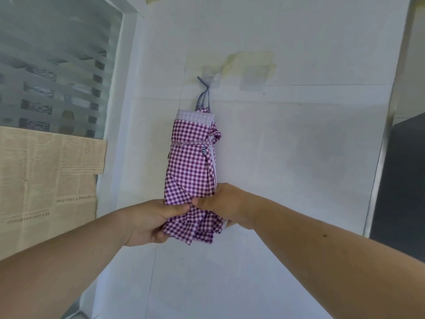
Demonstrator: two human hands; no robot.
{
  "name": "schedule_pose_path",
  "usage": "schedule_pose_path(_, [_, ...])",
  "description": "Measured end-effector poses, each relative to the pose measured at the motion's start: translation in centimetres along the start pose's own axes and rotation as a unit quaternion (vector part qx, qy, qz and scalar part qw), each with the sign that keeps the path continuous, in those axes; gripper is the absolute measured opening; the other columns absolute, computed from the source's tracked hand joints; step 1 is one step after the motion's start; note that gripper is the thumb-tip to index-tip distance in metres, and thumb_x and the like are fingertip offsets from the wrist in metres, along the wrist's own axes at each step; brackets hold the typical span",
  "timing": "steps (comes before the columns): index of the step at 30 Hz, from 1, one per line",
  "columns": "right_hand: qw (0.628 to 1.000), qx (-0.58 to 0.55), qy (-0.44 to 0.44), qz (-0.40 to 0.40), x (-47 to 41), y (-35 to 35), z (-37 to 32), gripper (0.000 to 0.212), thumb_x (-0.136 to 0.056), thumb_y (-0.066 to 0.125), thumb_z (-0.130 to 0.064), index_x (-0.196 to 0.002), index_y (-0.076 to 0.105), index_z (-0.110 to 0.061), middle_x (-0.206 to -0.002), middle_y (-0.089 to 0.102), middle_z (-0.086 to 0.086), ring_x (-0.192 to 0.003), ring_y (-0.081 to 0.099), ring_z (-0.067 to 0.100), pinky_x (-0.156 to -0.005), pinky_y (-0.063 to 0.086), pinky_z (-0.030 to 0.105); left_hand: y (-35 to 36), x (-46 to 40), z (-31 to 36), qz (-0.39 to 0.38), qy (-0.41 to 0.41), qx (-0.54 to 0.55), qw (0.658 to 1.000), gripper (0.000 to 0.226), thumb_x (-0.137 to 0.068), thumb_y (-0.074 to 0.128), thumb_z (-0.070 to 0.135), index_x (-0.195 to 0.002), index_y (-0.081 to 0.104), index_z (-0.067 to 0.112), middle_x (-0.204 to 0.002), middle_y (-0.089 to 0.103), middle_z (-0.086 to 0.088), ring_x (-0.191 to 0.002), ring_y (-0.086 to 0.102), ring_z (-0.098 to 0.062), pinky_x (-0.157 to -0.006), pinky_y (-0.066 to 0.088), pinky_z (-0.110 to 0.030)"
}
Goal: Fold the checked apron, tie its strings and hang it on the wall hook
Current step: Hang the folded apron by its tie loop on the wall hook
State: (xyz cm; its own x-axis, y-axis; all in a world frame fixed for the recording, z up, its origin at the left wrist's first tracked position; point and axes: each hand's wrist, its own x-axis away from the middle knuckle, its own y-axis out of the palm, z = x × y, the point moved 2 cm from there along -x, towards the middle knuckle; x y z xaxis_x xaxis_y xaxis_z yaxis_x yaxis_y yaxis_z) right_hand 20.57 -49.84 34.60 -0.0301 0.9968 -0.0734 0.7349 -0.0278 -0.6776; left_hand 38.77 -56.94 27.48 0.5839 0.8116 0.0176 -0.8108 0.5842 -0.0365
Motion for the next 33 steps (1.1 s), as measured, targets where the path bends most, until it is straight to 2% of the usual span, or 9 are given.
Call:
schedule_pose_path(2, [1.0,-0.003,-0.011,0.019,0.1,0.4,0.6,0.047,-0.092,0.072,-0.05,-0.129,0.061,-0.024,-0.126,0.071,0.004,-0.105,0.07,0.022,-0.091,0.061,0.041,0.1,-0.4,-0.6,0.008,0.012,0.027,1.0,0.064,-0.084,0.082,0.044,-0.13,0.07,0.002,-0.085,0.066,-0.006,-0.055,0.045,-0.009,-0.041,0.029,-0.02])
schedule_pose_path(6, [0.998,-0.005,-0.032,0.055,0.2,1.6,1.5,0.025,-0.097,0.068,-0.045,-0.109,0.062,-0.025,-0.113,0.072,0.003,-0.093,0.069,0.016,-0.081,0.063,0.034,0.2,-0.6,-1.2,0.009,0.028,0.021,0.999,0.062,-0.085,0.082,0.041,-0.13,0.069,0.0,-0.083,0.064,-0.007,-0.055,0.038,-0.01,-0.038,0.024,-0.021])
schedule_pose_path(9, [0.998,-0.02,-0.035,0.052,0.1,1.5,1.0,0.028,-0.097,0.069,-0.043,-0.114,0.063,-0.022,-0.111,0.071,0.003,-0.088,0.067,0.014,-0.072,0.059,0.026,-0.1,-0.5,-1.0,0.017,0.032,0.028,0.999,0.056,-0.086,0.081,0.04,-0.126,0.071,0.001,-0.082,0.064,-0.008,-0.053,0.037,-0.01,-0.036,0.023,-0.02])
schedule_pose_path(14, [0.997,-0.031,-0.025,0.073,-0.3,2.3,1.6,0.036,-0.098,0.068,-0.043,-0.121,0.065,-0.015,-0.111,0.072,0.002,-0.096,0.069,0.02,-0.082,0.061,0.033,-0.2,-0.3,-1.3,0.027,0.028,0.018,0.999,0.043,-0.089,0.078,0.038,-0.116,0.072,0.005,-0.076,0.062,-0.005,-0.049,0.037,-0.01,-0.036,0.022,-0.02])
schedule_pose_path(17, [0.996,-0.031,-0.044,0.076,-0.4,2.2,1.6,0.031,-0.097,0.068,-0.042,-0.115,0.066,-0.018,-0.107,0.072,-0.001,-0.096,0.069,0.018,-0.082,0.06,0.03,-0.4,-0.1,-1.1,0.023,0.035,0.033,0.999,0.039,-0.092,0.076,0.036,-0.115,0.071,0.005,-0.076,0.063,-0.006,-0.046,0.039,-0.009,-0.035,0.022,-0.02])
schedule_pose_path(22, [0.997,-0.005,-0.031,0.072,-0.2,2.5,1.8,0.044,-0.098,0.067,-0.045,-0.131,0.063,-0.017,-0.12,0.071,0.002,-0.097,0.068,0.018,-0.076,0.059,0.028,-0.1,0.0,-1.2,0.024,0.023,0.005,0.999,0.04,-0.087,0.079,0.04,-0.113,0.072,0.01,-0.078,0.065,-0.003,-0.052,0.043,-0.008,-0.039,0.025,-0.022])
schedule_pose_path(25, [0.997,-0.042,-0.028,0.059,0.7,2.2,1.4,0.057,-0.094,0.07,-0.049,-0.139,0.057,-0.017,-0.126,0.068,0.002,-0.094,0.065,0.013,-0.071,0.054,0.023,-0.4,0.4,-1.2,0.041,0.008,-0.023,0.999,0.046,-0.084,0.079,0.049,-0.116,0.072,0.017,-0.087,0.072,0.0,-0.066,0.057,-0.011,-0.049,0.038,-0.023])
schedule_pose_path(28, [0.995,-0.051,-0.032,0.079,1.4,2.1,2.0,0.065,-0.09,0.072,-0.054,-0.141,0.055,-0.017,-0.133,0.067,0.001,-0.109,0.066,0.019,-0.091,0.057,0.033,-1.0,0.8,-1.6,0.05,0.004,-0.052,0.997,0.064,-0.081,0.077,0.063,-0.133,0.065,0.027,-0.115,0.078,0.001,-0.102,0.071,-0.02,-0.076,0.06,-0.036])
schedule_pose_path(33, [0.981,0.03,-0.057,0.183,3.0,1.5,2.0,0.057,-0.095,0.062,-0.055,-0.139,0.058,-0.018,-0.13,0.067,-0.002,-0.107,0.064,0.017,-0.093,0.053,0.034,-1.7,1.9,-0.3,0.145,0.048,-0.107,0.982,0.084,-0.083,0.062,0.077,-0.149,0.05,0.026,-0.143,0.06,0.003,-0.129,0.057,-0.021,-0.107,0.049,-0.045])
